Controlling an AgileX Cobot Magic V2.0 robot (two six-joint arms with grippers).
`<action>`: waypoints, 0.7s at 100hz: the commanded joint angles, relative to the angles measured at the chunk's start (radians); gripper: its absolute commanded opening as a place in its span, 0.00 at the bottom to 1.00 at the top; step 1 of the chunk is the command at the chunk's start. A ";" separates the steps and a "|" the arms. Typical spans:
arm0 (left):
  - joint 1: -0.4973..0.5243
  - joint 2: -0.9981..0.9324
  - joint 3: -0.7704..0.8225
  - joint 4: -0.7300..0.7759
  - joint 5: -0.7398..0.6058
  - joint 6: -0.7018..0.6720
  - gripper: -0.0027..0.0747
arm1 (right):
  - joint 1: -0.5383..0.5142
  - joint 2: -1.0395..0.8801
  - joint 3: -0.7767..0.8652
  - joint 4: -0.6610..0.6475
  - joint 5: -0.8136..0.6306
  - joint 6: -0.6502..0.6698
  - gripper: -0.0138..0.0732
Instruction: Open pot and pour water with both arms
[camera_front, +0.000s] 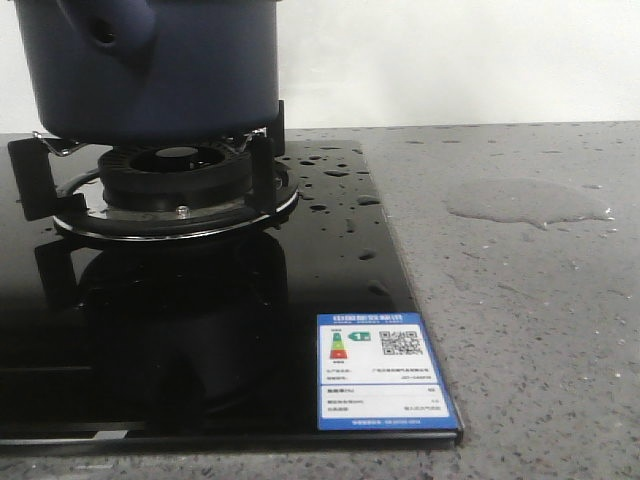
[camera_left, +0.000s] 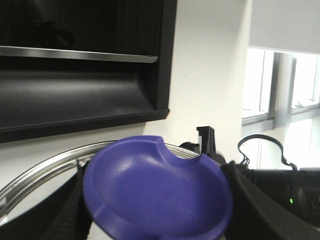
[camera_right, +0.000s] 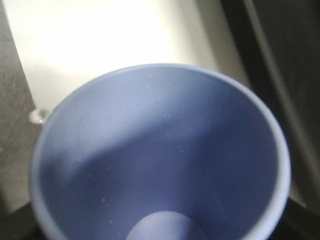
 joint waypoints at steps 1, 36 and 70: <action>-0.027 -0.006 -0.031 -0.030 0.006 -0.010 0.37 | -0.004 -0.096 -0.034 0.105 0.169 0.145 0.43; -0.071 0.045 -0.018 -0.020 0.008 -0.010 0.37 | -0.322 -0.425 0.521 0.360 -0.299 0.392 0.43; -0.071 0.045 0.029 -0.013 0.008 -0.010 0.37 | -0.605 -0.486 1.010 0.447 -0.935 0.491 0.43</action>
